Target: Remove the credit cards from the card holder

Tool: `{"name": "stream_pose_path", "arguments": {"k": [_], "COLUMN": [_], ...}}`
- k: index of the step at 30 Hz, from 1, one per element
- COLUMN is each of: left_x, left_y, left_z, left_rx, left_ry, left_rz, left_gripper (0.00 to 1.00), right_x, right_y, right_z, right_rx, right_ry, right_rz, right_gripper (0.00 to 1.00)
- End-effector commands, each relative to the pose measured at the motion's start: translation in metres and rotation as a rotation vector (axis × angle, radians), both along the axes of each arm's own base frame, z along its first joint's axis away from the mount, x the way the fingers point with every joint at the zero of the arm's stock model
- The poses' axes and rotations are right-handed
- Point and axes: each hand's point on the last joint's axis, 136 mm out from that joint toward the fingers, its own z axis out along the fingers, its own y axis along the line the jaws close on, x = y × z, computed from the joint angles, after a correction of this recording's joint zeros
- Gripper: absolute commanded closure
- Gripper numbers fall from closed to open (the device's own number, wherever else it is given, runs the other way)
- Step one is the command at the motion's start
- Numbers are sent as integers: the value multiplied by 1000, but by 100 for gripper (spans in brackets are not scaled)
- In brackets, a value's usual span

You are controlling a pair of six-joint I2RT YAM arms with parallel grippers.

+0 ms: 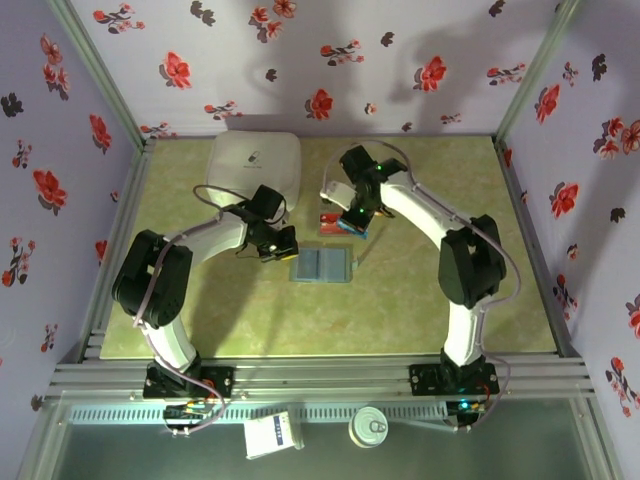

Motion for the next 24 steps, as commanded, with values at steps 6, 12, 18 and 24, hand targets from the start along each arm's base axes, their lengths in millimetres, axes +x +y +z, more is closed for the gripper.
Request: {"name": "stream_pose_path", "arguments": {"k": [6,12,18,24], "left_x": [-10,-19,-27,-32], "left_y": [9,11,12,12], "left_z": [-10,-22,-32,-35], "left_rx": [23,24,17,19], "left_ry": [32,73,107,120], "left_rz": [4,6,22,31], "left_gripper": [100,100,100,100], "right_x": [29,46,60,67], "right_y": [6,25,30,24], "right_z": [14,19,12,1], "right_rx": [-15,35,36,14], "right_ry": [34,35,19,20], "right_rz": [179,252,292,317], "right_gripper": [100,100,100,100]}}
